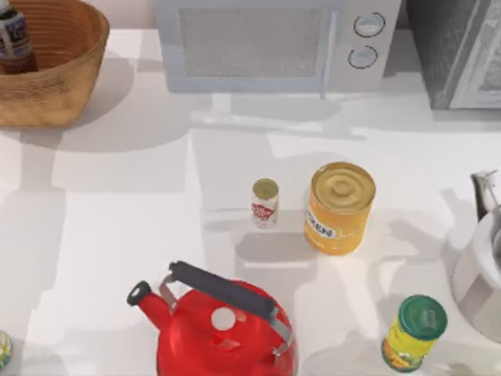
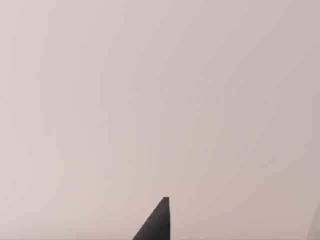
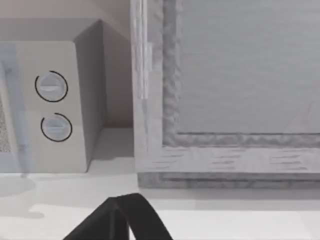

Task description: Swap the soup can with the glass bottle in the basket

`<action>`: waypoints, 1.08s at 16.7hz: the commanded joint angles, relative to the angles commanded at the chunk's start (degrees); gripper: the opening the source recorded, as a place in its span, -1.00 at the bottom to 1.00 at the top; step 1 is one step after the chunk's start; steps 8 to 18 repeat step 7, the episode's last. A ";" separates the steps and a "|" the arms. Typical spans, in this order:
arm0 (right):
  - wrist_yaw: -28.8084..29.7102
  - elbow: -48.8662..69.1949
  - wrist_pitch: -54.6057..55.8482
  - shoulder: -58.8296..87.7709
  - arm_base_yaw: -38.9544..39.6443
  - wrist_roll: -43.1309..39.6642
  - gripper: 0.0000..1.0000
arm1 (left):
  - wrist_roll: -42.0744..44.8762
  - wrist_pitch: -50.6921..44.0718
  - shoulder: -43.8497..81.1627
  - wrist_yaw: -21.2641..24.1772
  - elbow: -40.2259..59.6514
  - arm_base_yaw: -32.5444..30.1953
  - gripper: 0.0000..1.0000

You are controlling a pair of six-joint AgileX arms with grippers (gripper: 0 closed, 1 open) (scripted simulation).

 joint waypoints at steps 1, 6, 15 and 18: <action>0.00 0.00 0.00 0.00 0.00 0.00 1.00 | 0.00 0.00 0.00 0.00 0.00 0.00 0.96; 0.00 0.00 0.00 0.00 0.00 0.00 1.00 | 0.00 0.00 0.00 0.00 0.00 0.00 1.00; 0.00 0.00 0.00 0.00 0.00 0.00 1.00 | 0.00 0.00 0.00 0.00 0.00 0.00 1.00; 0.00 0.00 0.00 0.00 0.00 0.00 1.00 | 0.00 0.00 0.00 0.00 0.00 0.00 1.00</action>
